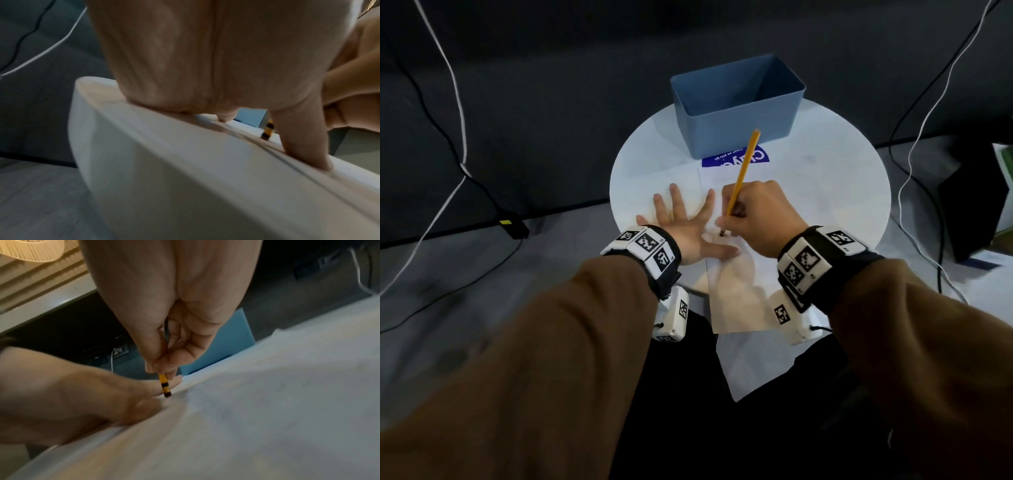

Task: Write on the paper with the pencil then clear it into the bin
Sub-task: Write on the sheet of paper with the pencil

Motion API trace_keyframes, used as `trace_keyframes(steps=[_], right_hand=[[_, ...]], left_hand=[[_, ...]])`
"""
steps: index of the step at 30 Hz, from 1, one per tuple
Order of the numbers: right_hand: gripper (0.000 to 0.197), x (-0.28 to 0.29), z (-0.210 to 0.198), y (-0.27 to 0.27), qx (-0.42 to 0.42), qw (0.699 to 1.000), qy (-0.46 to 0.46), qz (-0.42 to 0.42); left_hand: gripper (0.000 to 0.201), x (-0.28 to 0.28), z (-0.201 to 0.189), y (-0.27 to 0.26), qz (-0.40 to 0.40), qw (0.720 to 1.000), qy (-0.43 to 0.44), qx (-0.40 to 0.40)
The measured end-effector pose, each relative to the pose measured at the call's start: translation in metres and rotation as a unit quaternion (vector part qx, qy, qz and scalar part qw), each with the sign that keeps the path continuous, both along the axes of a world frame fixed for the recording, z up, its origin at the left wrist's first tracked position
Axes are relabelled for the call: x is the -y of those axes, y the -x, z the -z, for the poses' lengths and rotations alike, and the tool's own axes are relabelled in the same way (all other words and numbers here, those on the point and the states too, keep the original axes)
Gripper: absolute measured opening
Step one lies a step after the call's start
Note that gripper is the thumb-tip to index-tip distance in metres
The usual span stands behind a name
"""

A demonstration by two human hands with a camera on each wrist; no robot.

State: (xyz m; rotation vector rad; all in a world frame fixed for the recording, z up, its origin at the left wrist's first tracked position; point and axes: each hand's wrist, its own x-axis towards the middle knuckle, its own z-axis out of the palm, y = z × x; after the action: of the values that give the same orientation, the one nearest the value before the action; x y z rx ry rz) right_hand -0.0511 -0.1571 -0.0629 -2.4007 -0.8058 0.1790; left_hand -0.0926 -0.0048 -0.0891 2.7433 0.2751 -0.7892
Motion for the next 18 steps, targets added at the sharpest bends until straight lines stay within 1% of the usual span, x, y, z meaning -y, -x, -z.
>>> trace_keyframes(steps=[4, 7, 9, 10, 12, 15, 18], right_hand=[[0.021, 0.011, -0.006, -0.009, 0.01, 0.999, 0.023, 0.025], [0.019, -0.001, -0.006, -0.001, 0.013, 1.0, 0.0, -0.004], [0.023, -0.007, -0.003, 0.003, 0.013, 1.0, -0.006, -0.016], [0.025, -0.006, -0.003, 0.002, 0.014, 1.0, -0.001, -0.01], [0.022, 0.003, -0.002, -0.004, 0.015, 1.0, 0.015, 0.018], [0.02, 0.02, -0.004, -0.01, 0.006, 0.999, 0.014, 0.052], [0.019, 0.016, -0.005, -0.003, -0.008, 0.999, 0.003, 0.038]], left_hand=[[0.123, -0.002, -0.004, 0.001, -0.001, 1.0, -0.004, -0.003], [0.121, -0.001, -0.002, 0.001, 0.0, 1.0, 0.004, -0.002], [0.12, -0.001, -0.001, 0.001, -0.003, 1.0, 0.004, -0.002], [0.121, -0.001, -0.001, 0.001, -0.002, 1.0, 0.003, -0.001], [0.122, -0.001, -0.002, 0.001, 0.0, 1.0, 0.004, -0.002], [0.121, -0.001, -0.005, 0.001, -0.001, 1.0, -0.001, -0.007], [0.121, 0.0, -0.004, -0.001, 0.004, 1.0, -0.01, -0.01]])
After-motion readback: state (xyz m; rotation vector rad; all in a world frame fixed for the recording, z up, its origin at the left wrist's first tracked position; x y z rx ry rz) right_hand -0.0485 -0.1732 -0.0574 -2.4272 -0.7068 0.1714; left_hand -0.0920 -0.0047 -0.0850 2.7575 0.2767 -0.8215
